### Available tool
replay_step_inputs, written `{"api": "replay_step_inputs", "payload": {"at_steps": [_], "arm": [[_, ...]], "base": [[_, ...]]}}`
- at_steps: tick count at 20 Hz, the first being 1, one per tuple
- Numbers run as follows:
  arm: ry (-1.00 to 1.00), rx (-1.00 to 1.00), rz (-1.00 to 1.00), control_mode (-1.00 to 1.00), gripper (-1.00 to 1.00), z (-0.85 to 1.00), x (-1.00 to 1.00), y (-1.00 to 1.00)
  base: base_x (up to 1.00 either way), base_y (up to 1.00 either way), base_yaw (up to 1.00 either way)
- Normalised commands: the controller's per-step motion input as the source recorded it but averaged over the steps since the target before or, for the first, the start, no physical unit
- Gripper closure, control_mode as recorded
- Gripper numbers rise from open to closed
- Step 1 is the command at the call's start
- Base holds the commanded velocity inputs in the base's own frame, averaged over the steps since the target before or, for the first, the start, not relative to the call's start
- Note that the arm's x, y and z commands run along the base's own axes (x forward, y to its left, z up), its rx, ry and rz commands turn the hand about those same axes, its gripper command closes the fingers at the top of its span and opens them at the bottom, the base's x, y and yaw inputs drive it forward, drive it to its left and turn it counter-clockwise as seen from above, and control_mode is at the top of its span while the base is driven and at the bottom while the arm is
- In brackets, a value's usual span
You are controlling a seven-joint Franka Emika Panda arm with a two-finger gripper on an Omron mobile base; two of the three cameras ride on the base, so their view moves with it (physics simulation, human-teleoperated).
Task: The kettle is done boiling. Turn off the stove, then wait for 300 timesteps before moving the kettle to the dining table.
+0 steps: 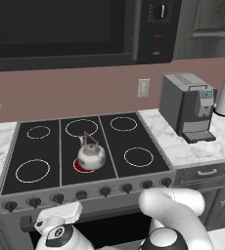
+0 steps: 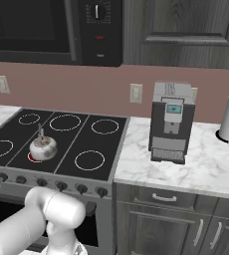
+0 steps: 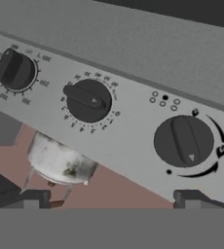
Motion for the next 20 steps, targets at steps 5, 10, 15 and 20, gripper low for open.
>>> {"api": "replay_step_inputs", "payload": {"at_steps": [5,10,15,20], "arm": [[0.03,-0.05,0.0,-1.0,-1.0,-0.15,0.07,0.02],[0.0,-0.05,0.0,-1.0,-1.0,-0.09,0.12,0.0],[0.0,-0.04,0.01,-1.0,-1.0,-0.06,0.13,0.03],[0.0,-0.03,0.01,-1.0,-1.0,-0.09,0.08,0.06]], "base": [[0.0,0.0,0.0],[0.0,0.0,0.0],[0.0,0.0,0.0],[0.0,0.0,0.0]]}}
